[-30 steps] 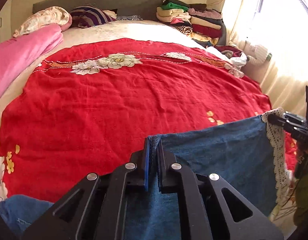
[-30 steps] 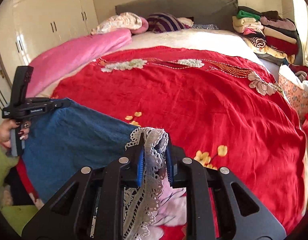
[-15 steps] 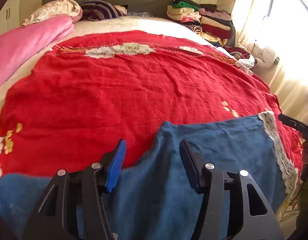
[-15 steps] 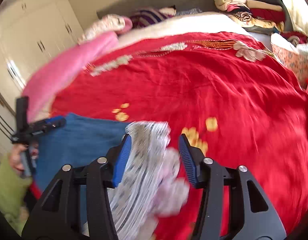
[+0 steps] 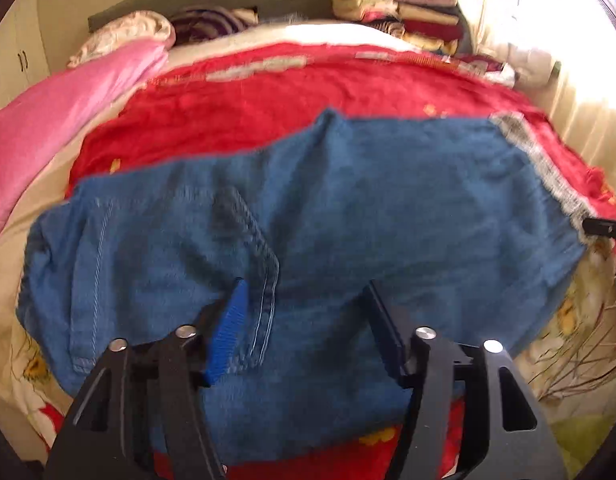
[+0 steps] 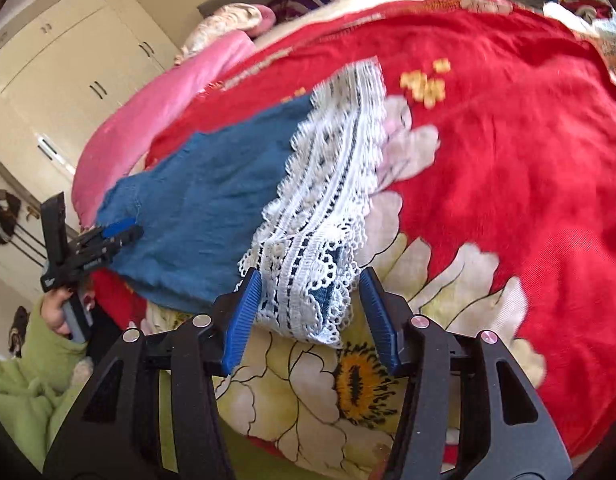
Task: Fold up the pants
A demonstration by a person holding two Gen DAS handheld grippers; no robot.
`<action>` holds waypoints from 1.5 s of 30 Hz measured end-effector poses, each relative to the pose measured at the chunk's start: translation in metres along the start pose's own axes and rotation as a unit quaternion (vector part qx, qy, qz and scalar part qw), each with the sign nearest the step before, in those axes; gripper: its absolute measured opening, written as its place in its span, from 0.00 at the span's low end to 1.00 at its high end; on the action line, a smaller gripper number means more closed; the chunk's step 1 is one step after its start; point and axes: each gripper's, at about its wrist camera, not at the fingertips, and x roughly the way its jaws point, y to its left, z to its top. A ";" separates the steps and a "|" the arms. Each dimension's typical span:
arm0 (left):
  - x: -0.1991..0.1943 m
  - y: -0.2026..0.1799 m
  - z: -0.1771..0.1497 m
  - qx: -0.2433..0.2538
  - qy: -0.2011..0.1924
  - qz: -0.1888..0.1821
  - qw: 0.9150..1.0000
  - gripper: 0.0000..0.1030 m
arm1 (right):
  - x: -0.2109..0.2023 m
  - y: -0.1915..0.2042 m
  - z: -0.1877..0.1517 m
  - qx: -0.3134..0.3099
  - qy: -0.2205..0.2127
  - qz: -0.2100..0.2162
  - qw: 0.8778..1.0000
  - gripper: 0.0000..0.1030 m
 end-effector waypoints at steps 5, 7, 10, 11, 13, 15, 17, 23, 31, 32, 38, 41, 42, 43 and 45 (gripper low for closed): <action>-0.002 0.004 -0.001 -0.004 0.000 0.001 1.000 0.64 | -0.001 0.024 -0.004 -0.061 0.012 -0.029 0.998 0.10; -0.003 0.008 -0.004 -0.010 -0.001 -0.001 1.000 0.64 | -0.009 0.030 -0.009 -0.074 0.012 -0.044 0.996 0.10; -0.002 0.014 -0.006 -0.023 0.000 -0.010 1.000 0.64 | 0.001 0.027 -0.015 -0.072 0.021 -0.060 0.995 0.11; -0.001 0.016 -0.005 -0.025 0.000 -0.011 1.000 0.64 | 0.004 0.024 -0.015 -0.065 0.021 -0.060 0.996 0.12; -0.001 0.012 -0.006 -0.024 -0.001 -0.012 1.000 0.64 | 0.004 0.024 -0.017 -0.066 0.020 -0.064 0.996 0.12; -0.002 0.014 -0.007 -0.027 -0.004 -0.017 0.999 0.64 | -0.002 0.021 -0.016 -0.063 0.018 -0.062 0.996 0.17; -0.002 0.017 -0.007 -0.036 -0.004 -0.024 0.999 0.64 | -0.009 0.020 -0.015 -0.065 0.014 -0.074 0.995 0.25; -0.037 0.031 -0.007 -0.064 -0.033 -0.011 0.997 0.68 | -0.046 0.037 -0.013 -0.105 -0.047 -0.146 0.983 0.43; -0.072 0.070 0.008 -0.101 -0.080 0.041 0.991 0.70 | -0.023 0.095 -0.001 -0.192 -0.085 -0.136 0.968 0.68; -0.072 0.071 0.011 -0.104 -0.083 0.039 0.990 0.70 | -0.014 0.102 0.000 -0.202 -0.080 -0.133 0.967 0.69; -0.057 0.053 0.042 -0.083 -0.079 0.001 0.993 0.70 | 0.019 0.129 0.010 -0.224 -0.065 -0.115 0.966 0.75; -0.032 0.044 0.050 -0.065 -0.058 0.006 0.996 0.70 | 0.036 0.130 0.009 -0.228 -0.046 -0.123 0.965 0.76; -0.020 0.045 0.051 -0.062 -0.043 0.012 0.997 0.70 | 0.043 0.127 0.008 -0.226 -0.034 -0.135 0.964 0.76; -0.009 0.046 0.049 -0.060 -0.028 0.024 0.998 0.70 | 0.047 0.125 0.007 -0.223 -0.025 -0.141 0.964 0.76; 0.011 0.052 0.044 -0.049 -0.003 0.060 0.997 0.70 | 0.054 0.115 0.004 -0.210 -0.013 -0.155 0.965 0.76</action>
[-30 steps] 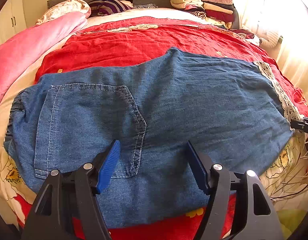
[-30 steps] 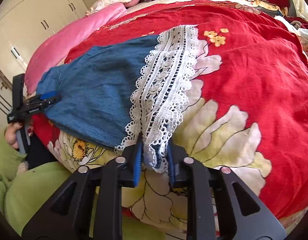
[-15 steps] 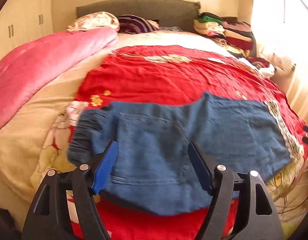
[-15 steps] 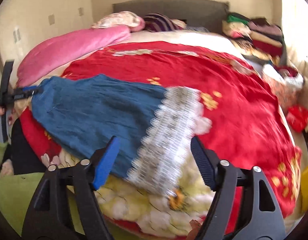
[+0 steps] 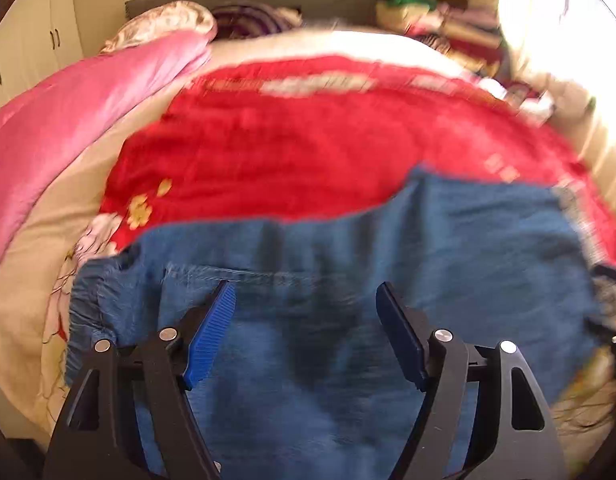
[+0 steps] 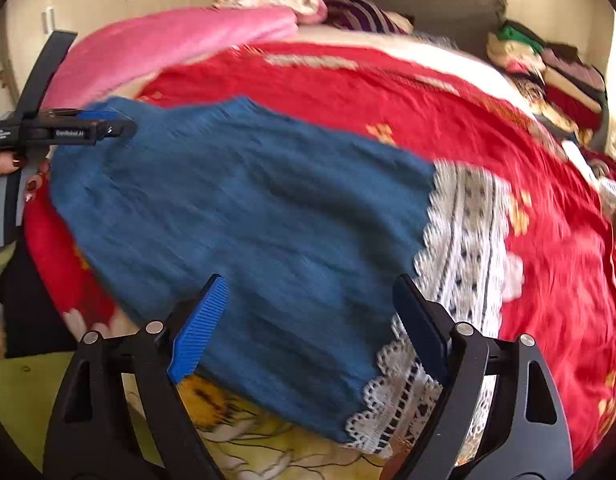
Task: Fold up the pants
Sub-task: 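Open both grippers and lay the folded pants flat on the bed, then move both open grippers over the white lace hem of the pants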
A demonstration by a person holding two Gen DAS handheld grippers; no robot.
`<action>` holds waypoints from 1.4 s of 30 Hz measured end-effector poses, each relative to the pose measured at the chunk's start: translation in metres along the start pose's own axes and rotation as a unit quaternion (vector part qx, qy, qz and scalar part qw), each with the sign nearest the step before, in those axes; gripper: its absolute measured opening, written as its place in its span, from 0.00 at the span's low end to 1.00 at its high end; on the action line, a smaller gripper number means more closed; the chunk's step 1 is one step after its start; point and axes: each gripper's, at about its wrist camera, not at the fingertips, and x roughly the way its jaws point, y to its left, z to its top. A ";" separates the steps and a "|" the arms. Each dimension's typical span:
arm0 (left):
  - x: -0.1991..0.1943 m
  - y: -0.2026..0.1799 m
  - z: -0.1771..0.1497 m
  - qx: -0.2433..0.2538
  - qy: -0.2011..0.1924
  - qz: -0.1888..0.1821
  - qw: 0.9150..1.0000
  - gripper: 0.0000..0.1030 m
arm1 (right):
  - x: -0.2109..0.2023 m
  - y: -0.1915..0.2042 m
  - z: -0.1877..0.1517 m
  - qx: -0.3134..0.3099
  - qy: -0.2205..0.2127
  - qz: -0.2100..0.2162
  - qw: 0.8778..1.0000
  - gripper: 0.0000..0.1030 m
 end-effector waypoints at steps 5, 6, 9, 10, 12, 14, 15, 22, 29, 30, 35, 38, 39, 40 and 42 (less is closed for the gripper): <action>0.007 0.019 -0.011 -0.019 -0.015 -0.021 0.999 0.75 | 0.003 -0.016 -0.019 0.017 0.011 -0.007 1.000 0.77; 0.008 0.021 -0.012 -0.018 -0.015 -0.024 0.999 0.75 | 0.002 -0.017 -0.022 0.017 0.009 -0.005 1.000 0.77; 0.010 0.022 -0.013 -0.022 -0.018 -0.027 0.999 0.75 | 0.003 -0.015 -0.024 0.014 0.009 -0.010 1.000 0.77; 0.009 0.020 -0.013 -0.021 -0.020 -0.026 0.999 0.75 | 0.003 -0.015 -0.022 0.017 0.008 -0.009 1.000 0.77; -0.001 0.017 -0.014 -0.016 -0.027 -0.022 0.999 0.79 | -0.002 -0.018 -0.018 0.029 0.000 0.000 1.000 0.77; -0.011 0.011 -0.014 -0.012 -0.032 -0.026 0.999 0.82 | -0.013 -0.023 -0.017 0.049 -0.015 0.020 0.998 0.77; -0.017 0.009 -0.014 -0.010 -0.035 -0.031 0.999 0.82 | -0.018 -0.025 -0.017 0.055 -0.022 0.023 0.998 0.77; -0.061 -0.011 -0.009 0.005 -0.068 -0.061 0.996 0.94 | -0.053 -0.040 -0.014 0.072 -0.058 -0.003 0.996 0.82; -0.091 -0.044 0.008 0.042 -0.095 -0.078 0.991 0.94 | -0.082 -0.054 -0.013 0.093 -0.102 -0.020 0.990 0.87; -0.094 -0.050 0.011 0.046 -0.097 -0.083 0.991 0.94 | -0.084 -0.055 -0.012 0.096 -0.106 -0.023 0.989 0.88; -0.101 -0.068 0.021 0.059 -0.101 -0.090 0.989 0.94 | -0.097 -0.061 -0.011 0.104 -0.125 -0.030 0.986 0.89; -0.105 -0.079 0.025 0.070 -0.101 -0.094 0.988 0.94 | -0.102 -0.064 -0.012 0.107 -0.132 -0.034 0.985 0.90; -0.107 -0.083 0.027 0.074 -0.102 -0.095 0.987 0.94 | -0.104 -0.064 -0.013 0.107 -0.133 -0.035 0.985 0.90; -0.108 -0.086 0.028 0.076 -0.103 -0.097 0.987 0.94 | -0.105 -0.065 -0.014 0.108 -0.135 -0.036 0.984 0.90; -0.109 -0.092 0.031 0.080 -0.104 -0.102 0.986 0.94 | -0.108 -0.066 -0.015 0.109 -0.139 -0.037 0.984 0.90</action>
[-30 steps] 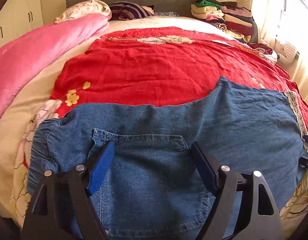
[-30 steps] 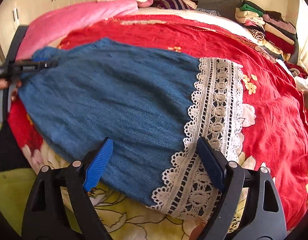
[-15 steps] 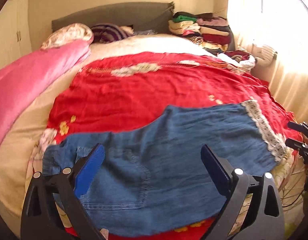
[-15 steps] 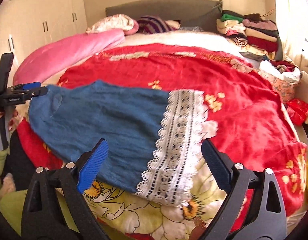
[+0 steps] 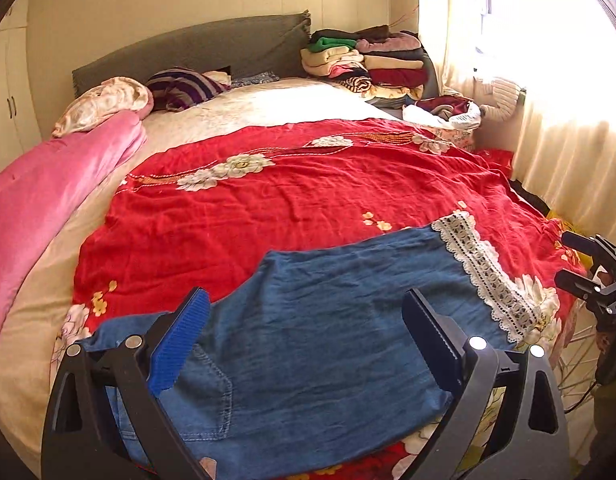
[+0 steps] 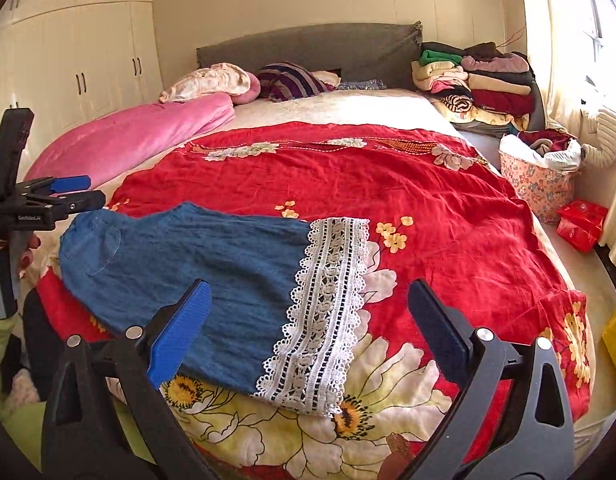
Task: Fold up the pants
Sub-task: 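Move both open grippers over the white lace hem of the pants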
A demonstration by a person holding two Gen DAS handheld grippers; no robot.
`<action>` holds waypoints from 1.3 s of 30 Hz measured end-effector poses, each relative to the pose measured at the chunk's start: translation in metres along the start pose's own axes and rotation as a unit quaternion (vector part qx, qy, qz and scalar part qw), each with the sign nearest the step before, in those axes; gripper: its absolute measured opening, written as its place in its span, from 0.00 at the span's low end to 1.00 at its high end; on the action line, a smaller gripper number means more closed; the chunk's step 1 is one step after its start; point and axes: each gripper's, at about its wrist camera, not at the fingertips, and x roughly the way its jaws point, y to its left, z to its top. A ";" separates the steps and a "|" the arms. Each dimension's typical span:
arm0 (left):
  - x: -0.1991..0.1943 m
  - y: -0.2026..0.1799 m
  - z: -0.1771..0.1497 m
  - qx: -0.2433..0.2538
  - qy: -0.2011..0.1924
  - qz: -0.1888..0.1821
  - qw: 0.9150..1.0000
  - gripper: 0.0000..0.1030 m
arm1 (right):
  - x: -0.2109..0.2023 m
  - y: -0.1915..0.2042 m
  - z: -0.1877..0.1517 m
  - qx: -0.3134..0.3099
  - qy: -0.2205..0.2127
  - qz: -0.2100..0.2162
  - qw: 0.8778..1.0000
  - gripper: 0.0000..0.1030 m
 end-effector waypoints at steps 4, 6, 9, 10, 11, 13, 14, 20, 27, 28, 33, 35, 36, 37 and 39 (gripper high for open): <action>0.003 -0.011 0.006 0.009 0.001 -0.006 1.000 0.94 | -0.007 -0.004 0.000 0.003 -0.006 -0.007 1.000 0.91; 0.005 -0.016 0.008 0.013 0.002 -0.010 1.000 0.94 | -0.010 -0.007 0.000 0.005 -0.010 -0.011 1.000 0.91; 0.008 -0.021 0.010 0.017 0.002 -0.014 1.000 0.94 | -0.011 -0.011 -0.001 0.009 -0.011 -0.015 1.000 0.91; 0.008 -0.023 0.011 0.018 0.000 -0.015 1.000 0.94 | -0.011 -0.012 -0.001 0.010 -0.011 -0.016 1.000 0.91; 0.009 -0.024 0.012 0.018 0.000 -0.016 1.000 0.94 | -0.011 -0.013 -0.001 0.011 -0.010 -0.016 1.000 0.91; 0.011 -0.027 0.013 0.021 0.002 -0.019 1.000 0.94 | -0.011 -0.014 -0.003 0.012 -0.010 -0.017 1.000 0.91; 0.011 -0.029 0.014 0.023 0.001 -0.020 1.000 0.94 | -0.011 -0.015 -0.004 0.013 -0.010 -0.017 1.000 0.91; 0.018 -0.042 0.017 0.036 0.005 -0.026 0.999 0.94 | -0.009 -0.018 -0.008 0.015 -0.002 -0.019 1.000 0.91; 0.033 -0.051 0.017 0.048 0.016 -0.033 0.998 0.94 | -0.003 -0.020 -0.012 0.019 0.008 -0.017 1.000 0.91; 0.036 -0.052 0.017 0.049 0.019 -0.034 0.998 0.94 | -0.001 -0.020 -0.013 0.020 0.011 -0.017 1.000 0.91; 0.057 -0.055 0.018 0.052 0.032 -0.042 0.997 0.94 | 0.009 -0.021 -0.020 0.028 0.029 -0.012 0.999 0.91; 0.067 -0.057 0.021 0.056 0.036 -0.047 0.997 0.94 | 0.014 -0.020 -0.023 0.032 0.038 -0.007 0.999 0.91; 0.073 -0.059 0.024 0.060 0.037 -0.049 0.996 0.94 | 0.015 -0.021 -0.025 0.033 0.041 -0.007 0.999 0.91; 0.079 -0.062 0.026 0.068 0.038 -0.052 0.996 0.94 | 0.017 -0.021 -0.026 0.037 0.046 -0.006 0.998 0.91; 0.090 -0.068 0.032 0.081 0.037 -0.059 0.994 0.94 | 0.022 -0.022 -0.030 0.047 0.054 -0.002 0.997 0.91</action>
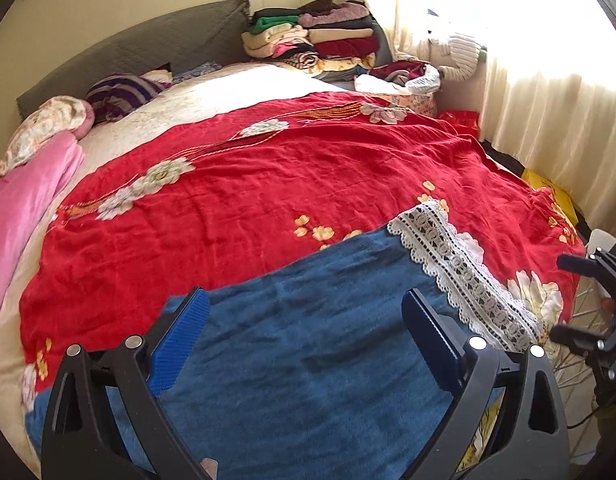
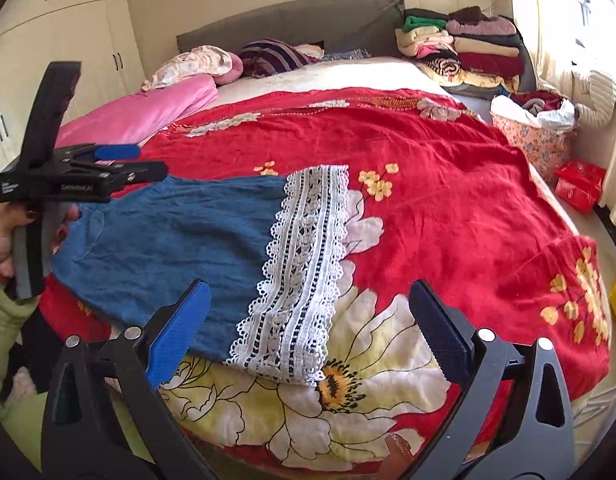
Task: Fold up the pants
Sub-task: 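Move both open grippers over the white lace hem of the pants, then close both grippers on the lace hem edge of the denim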
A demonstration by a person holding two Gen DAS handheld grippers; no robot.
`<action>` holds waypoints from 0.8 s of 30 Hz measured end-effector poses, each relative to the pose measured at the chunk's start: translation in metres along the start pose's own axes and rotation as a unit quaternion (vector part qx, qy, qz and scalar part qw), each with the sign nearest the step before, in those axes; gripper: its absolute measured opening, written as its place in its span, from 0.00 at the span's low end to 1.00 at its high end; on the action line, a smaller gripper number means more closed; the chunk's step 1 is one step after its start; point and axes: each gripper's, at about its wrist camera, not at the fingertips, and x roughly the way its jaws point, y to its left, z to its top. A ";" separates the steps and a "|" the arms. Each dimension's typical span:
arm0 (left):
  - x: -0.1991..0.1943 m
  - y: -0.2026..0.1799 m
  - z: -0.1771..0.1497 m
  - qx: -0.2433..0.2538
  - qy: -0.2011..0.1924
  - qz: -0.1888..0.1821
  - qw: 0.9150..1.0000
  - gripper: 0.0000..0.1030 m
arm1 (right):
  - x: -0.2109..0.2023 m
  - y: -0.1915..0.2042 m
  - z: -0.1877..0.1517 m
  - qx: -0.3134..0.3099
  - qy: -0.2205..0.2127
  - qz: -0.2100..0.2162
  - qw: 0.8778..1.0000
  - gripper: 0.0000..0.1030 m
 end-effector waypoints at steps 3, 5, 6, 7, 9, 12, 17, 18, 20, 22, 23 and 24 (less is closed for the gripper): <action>0.020 -0.009 0.014 0.022 0.005 -0.011 1.000 0.94 | 0.010 0.000 -0.006 0.011 0.018 0.010 1.000 0.91; 0.031 -0.014 0.021 0.029 0.008 -0.019 0.999 0.94 | 0.015 0.000 -0.009 0.016 0.027 0.014 0.999 0.91; 0.039 -0.017 0.025 0.033 0.011 -0.027 0.999 0.94 | 0.018 0.001 -0.011 0.020 0.031 0.018 0.999 0.91; 0.047 -0.021 0.028 0.038 0.017 -0.035 0.998 0.94 | 0.020 0.002 -0.013 0.022 0.036 0.021 0.999 0.91; 0.061 -0.026 0.032 0.050 0.029 -0.047 0.997 0.94 | 0.026 0.003 -0.016 0.024 0.045 0.024 0.998 0.91; 0.083 -0.034 0.035 0.062 0.043 -0.060 0.995 0.94 | 0.038 0.003 -0.019 0.043 0.065 0.027 0.997 0.91; 0.116 -0.036 0.033 0.064 0.065 -0.080 0.993 0.94 | 0.053 0.005 -0.023 0.068 0.075 0.033 0.994 0.91; 0.121 -0.036 0.033 0.064 0.068 -0.082 0.992 0.93 | 0.055 0.005 -0.023 0.071 0.076 0.033 0.994 0.91; 0.130 -0.033 0.031 0.060 0.077 -0.095 0.991 0.92 | 0.056 0.005 -0.024 0.078 0.075 0.042 0.993 0.90; 0.137 -0.031 0.029 0.055 0.082 -0.121 0.988 0.82 | 0.056 0.002 -0.024 0.081 0.072 0.045 0.993 0.82; 0.138 -0.030 0.027 0.050 0.084 -0.134 0.986 0.76 | 0.056 0.001 -0.024 0.085 0.071 0.049 0.993 0.74; 0.139 -0.030 0.027 0.047 0.086 -0.142 0.985 0.72 | 0.056 0.000 -0.023 0.089 0.070 0.056 0.992 0.66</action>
